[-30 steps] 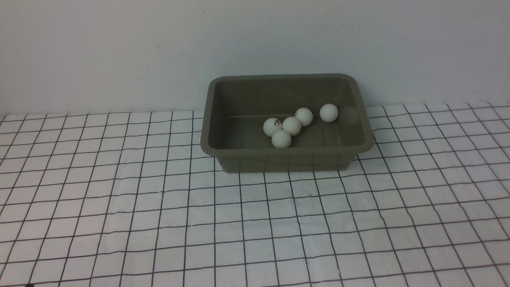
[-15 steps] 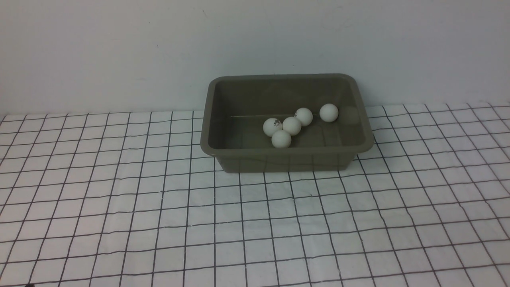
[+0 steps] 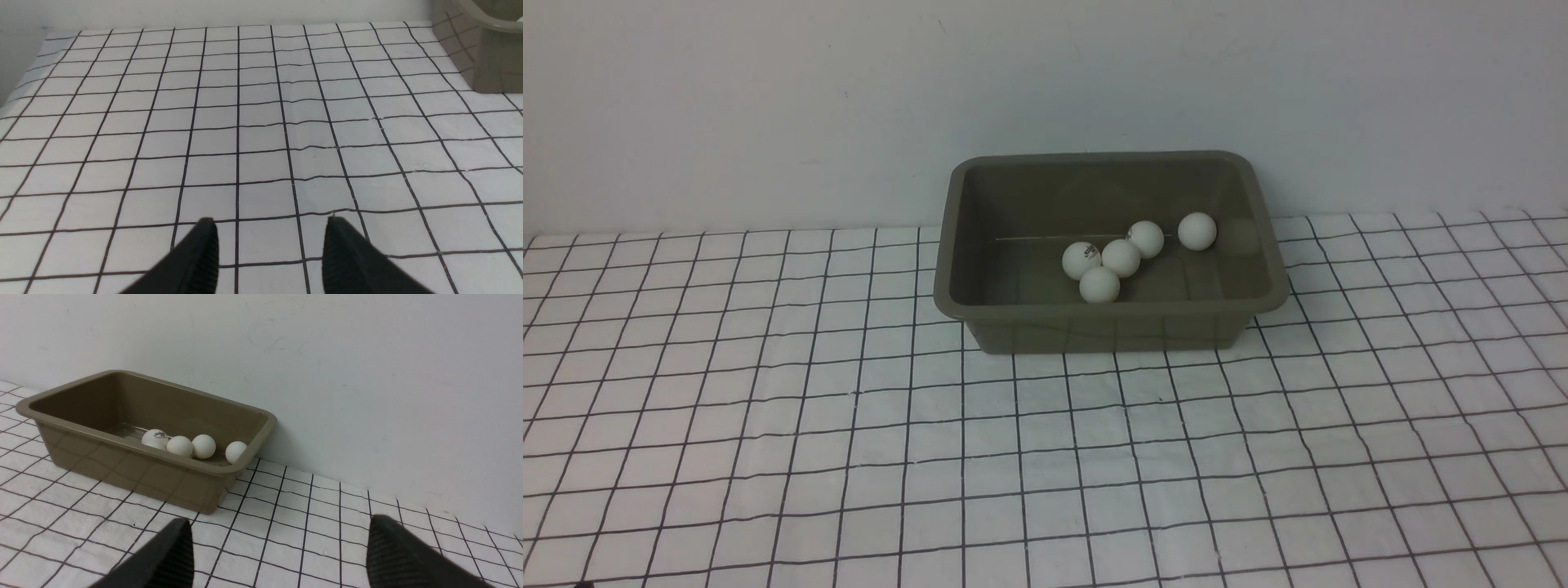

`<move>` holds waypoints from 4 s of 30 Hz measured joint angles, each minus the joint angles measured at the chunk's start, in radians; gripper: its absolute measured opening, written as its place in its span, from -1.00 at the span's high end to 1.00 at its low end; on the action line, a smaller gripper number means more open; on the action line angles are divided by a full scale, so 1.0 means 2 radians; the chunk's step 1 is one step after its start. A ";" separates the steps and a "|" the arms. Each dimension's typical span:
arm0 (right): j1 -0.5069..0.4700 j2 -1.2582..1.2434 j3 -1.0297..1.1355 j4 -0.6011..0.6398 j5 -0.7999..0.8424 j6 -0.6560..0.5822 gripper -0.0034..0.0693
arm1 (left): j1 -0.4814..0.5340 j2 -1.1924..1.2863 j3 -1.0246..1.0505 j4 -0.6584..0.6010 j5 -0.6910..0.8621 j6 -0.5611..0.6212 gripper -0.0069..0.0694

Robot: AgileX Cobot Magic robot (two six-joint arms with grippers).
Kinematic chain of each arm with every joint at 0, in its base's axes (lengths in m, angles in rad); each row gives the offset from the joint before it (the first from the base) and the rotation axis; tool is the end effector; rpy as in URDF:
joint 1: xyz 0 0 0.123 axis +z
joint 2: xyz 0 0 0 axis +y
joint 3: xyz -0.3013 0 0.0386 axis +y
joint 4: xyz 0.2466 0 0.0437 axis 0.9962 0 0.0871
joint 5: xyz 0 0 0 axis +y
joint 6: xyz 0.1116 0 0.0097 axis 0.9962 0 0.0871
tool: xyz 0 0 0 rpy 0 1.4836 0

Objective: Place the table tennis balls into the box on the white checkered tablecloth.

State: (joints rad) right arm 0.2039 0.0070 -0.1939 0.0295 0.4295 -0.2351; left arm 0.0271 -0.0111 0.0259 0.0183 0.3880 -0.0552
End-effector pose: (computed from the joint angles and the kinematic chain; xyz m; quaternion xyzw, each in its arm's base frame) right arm 0.0426 0.0102 0.2351 -0.1594 0.7429 0.0032 0.6501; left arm 0.0519 0.0022 0.1635 -0.0285 0.8089 -0.0005 0.5872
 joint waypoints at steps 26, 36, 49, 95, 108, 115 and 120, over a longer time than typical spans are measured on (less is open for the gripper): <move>0.000 0.000 0.000 0.000 0.000 0.000 -0.51 | 0.000 0.000 0.000 0.000 0.000 0.000 -0.02; -0.022 0.000 0.051 0.040 -0.012 0.003 -0.51 | 0.000 0.000 0.000 0.000 0.000 0.000 -0.02; -0.069 0.000 0.099 0.000 -0.026 0.009 -0.51 | 0.000 0.000 0.000 -0.001 0.000 0.000 -0.02; -0.077 -0.009 0.108 -0.001 -0.025 0.054 -0.51 | 0.000 0.000 0.000 -0.002 0.000 0.000 -0.02; -0.077 -0.009 0.108 -0.001 -0.025 0.054 -0.51 | 0.000 0.000 0.000 -0.002 0.000 0.000 -0.02; -0.077 -0.009 0.108 -0.001 -0.025 0.054 -0.51 | 0.000 0.000 0.000 -0.002 0.000 0.000 -0.02; -0.077 -0.009 0.108 -0.001 -0.025 0.054 -0.51 | 0.000 0.000 0.000 -0.002 0.000 0.000 -0.02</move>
State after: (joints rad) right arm 0.0489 -0.0117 0.0220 0.0266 0.3803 -0.1263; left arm 0.0271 -0.0111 0.0259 0.0143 0.3880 -0.0552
